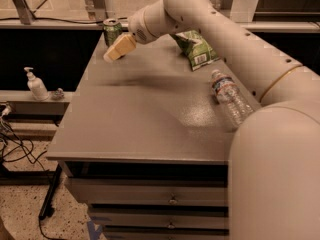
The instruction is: Move green can near water bottle
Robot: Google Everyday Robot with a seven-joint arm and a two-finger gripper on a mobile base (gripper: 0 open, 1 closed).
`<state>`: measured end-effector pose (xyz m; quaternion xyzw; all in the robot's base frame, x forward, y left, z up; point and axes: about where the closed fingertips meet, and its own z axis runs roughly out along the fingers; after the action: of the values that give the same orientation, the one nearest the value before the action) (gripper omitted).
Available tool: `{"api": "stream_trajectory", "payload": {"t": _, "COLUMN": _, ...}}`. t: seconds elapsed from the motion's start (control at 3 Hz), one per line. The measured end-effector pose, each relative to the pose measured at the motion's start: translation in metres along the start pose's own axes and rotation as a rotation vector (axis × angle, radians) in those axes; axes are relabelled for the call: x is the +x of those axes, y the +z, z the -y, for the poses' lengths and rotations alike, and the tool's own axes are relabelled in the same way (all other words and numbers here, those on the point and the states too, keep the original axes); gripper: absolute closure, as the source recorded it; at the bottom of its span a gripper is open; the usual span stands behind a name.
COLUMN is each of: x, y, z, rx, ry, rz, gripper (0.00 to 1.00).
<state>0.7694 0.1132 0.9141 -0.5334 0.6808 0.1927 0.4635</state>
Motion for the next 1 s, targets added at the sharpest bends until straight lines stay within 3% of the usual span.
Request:
{"api": "stream_trajectory", "payload": {"t": 0.67, "x": 0.003, "y": 0.07, "z": 0.048, "rx": 0.027, "ry": 0.041, "rz": 0.058, "gripper": 0.0}}
{"api": "stream_trajectory", "payload": {"t": 1.0, "x": 0.0, "y": 0.078, "z": 0.056, "rx": -0.006, "ry": 0.128, "rz": 0.067, "gripper": 0.19}}
